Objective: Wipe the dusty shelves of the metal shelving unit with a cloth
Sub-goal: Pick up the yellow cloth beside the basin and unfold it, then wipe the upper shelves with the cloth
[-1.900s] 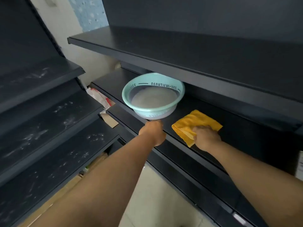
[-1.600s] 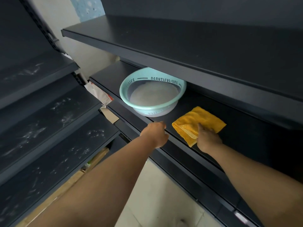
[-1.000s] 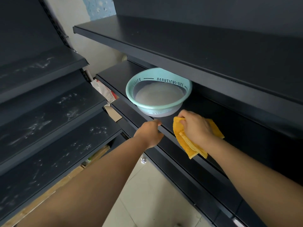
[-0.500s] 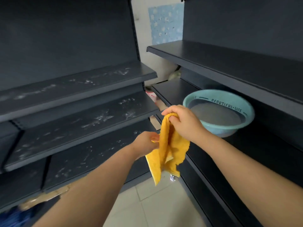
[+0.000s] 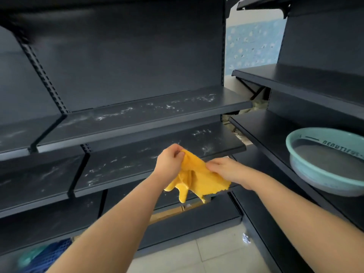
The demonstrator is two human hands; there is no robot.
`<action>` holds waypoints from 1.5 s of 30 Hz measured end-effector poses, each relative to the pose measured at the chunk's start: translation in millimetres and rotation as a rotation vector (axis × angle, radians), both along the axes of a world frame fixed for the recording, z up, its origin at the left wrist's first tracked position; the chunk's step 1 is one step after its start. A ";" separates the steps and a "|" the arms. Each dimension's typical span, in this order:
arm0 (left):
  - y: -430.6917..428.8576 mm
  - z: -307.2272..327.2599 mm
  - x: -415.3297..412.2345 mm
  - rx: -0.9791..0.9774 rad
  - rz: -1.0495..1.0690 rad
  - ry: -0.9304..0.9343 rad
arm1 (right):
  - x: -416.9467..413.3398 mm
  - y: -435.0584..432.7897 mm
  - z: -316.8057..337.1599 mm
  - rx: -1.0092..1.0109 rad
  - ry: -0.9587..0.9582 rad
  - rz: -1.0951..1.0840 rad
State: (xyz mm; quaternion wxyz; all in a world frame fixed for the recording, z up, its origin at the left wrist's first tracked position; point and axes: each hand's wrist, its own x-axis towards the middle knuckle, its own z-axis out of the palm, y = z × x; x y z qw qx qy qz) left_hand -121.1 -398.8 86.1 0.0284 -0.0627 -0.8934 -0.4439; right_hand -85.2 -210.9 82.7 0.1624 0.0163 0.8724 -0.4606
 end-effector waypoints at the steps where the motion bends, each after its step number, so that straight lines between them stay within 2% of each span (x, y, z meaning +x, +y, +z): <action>1: -7.5 4.9 -3.5 -0.009 -0.021 0.023 | -3.8 -9.6 -2.9 0.008 -0.027 0.051; 5: -35.4 20.6 -17.3 -0.130 -0.178 0.085 | -18.8 -41.3 -6.8 0.017 -0.031 0.131; 8: -56.0 33.3 -31.2 -0.272 -0.351 -0.030 | -25.8 -47.8 -2.4 0.051 0.045 0.071; 11: -72.6 46.4 -45.1 -0.585 -0.461 -0.194 | -35.0 -44.6 8.4 0.102 0.177 -0.051; 13: -75.4 49.2 -53.5 -0.832 -0.472 -0.217 | -43.8 -41.5 20.0 0.185 0.309 -0.110; 14: -74.2 49.3 -58.0 -0.874 -0.457 -0.187 | -48.7 -40.5 26.4 0.222 0.381 -0.145; 16: -68.3 51.5 -65.8 -0.744 -0.392 -0.132 | -56.6 -39.2 40.4 0.261 0.519 -0.244; 18: -58.9 59.2 -71.4 -0.447 -0.303 -0.138 | -64.0 -35.6 53.8 0.270 0.624 -0.359; 24: -20.3 85.3 -100.0 0.168 -0.143 -0.060 | -94.2 -12.7 78.3 0.211 0.778 -0.471; 26: -5.0 93.1 -112.4 0.319 -0.123 -0.089 | -108.4 -3.9 83.5 0.194 0.827 -0.466; 29: 17.0 103.1 -139.0 0.418 -0.073 -0.079 | -135.1 13.3 92.6 0.159 0.904 -0.456; 34: 53.7 126.2 -194.7 0.419 0.006 0.081 | -191.1 47.2 115.5 0.159 1.004 -0.455; 38: 80.1 146.9 -229.2 0.446 0.000 0.369 | -237.0 71.5 142.0 0.096 1.182 -0.449; 40: 90.2 149.2 -240.8 0.394 -0.020 0.466 | -256.8 82.8 147.7 0.057 1.227 -0.434; 42: 96.3 140.8 -252.2 0.250 -0.026 0.452 | -275.8 95.9 137.0 0.108 1.155 -0.397; 43: 97.7 131.8 -257.7 0.125 -0.040 0.383 | -284.6 103.2 125.0 0.170 1.051 -0.351; 45: 96.5 109.8 -264.2 -0.220 -0.121 0.105 | -297.5 116.1 93.8 0.303 0.731 -0.187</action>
